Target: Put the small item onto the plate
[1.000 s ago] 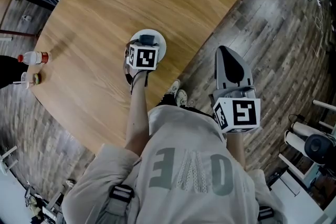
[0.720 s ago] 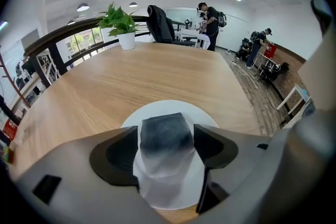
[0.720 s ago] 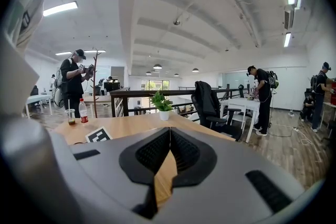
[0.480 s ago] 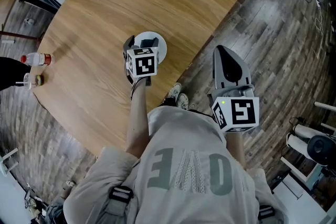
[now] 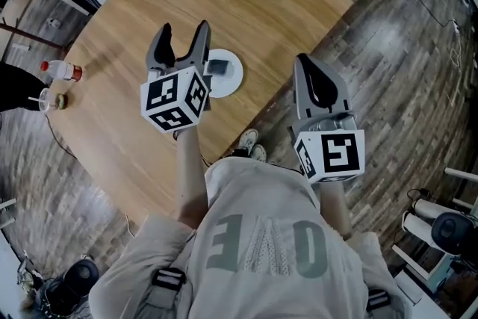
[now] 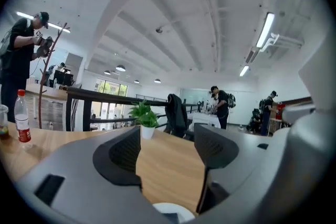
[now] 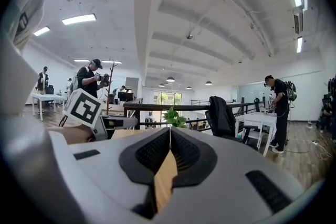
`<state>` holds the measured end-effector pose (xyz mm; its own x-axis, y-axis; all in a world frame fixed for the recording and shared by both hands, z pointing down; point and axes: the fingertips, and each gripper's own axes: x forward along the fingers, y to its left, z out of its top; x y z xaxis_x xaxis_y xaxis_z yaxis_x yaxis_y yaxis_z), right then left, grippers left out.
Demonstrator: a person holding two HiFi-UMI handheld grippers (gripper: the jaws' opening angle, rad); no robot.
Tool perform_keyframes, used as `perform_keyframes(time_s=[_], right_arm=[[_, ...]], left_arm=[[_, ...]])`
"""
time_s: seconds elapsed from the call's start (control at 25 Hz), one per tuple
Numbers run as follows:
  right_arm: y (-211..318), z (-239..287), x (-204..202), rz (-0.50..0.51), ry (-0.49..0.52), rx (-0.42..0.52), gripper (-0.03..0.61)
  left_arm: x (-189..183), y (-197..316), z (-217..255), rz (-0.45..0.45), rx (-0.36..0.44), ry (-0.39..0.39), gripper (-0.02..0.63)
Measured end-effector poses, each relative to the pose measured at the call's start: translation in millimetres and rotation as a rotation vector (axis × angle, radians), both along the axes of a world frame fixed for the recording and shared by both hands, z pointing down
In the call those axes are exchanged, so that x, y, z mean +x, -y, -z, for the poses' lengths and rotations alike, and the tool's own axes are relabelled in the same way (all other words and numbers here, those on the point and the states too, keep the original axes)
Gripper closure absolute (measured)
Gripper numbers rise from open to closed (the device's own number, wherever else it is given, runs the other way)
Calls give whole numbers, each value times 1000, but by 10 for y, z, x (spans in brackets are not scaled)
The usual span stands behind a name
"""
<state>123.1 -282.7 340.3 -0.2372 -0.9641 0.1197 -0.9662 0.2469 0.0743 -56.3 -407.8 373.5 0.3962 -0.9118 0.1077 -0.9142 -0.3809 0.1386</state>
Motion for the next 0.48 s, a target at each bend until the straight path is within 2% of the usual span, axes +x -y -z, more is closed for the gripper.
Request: perform_keyframes(time_s=[0.08, 0.16, 0.24, 0.28, 0.4, 0.48], right_arm=[[34, 122, -44, 22, 8, 37, 560], [61, 234, -95, 39, 28, 72, 560], [86, 323, -146, 48, 59, 101, 560], [97, 360, -168, 46, 81, 112, 560], [130, 456, -265, 51, 176, 145, 560], [149, 486, -381, 77, 231, 160, 560]], left_arm=[[-62, -126, 374, 12, 75, -68, 307], [-125, -296, 715, 34, 153, -74, 376], [-144, -474, 964, 52, 219, -42, 554], [-132, -567, 1063, 53, 254, -31, 603], [-91, -805, 1250, 50, 340, -20, 604], [-74, -894, 1258, 58, 357, 21, 604]])
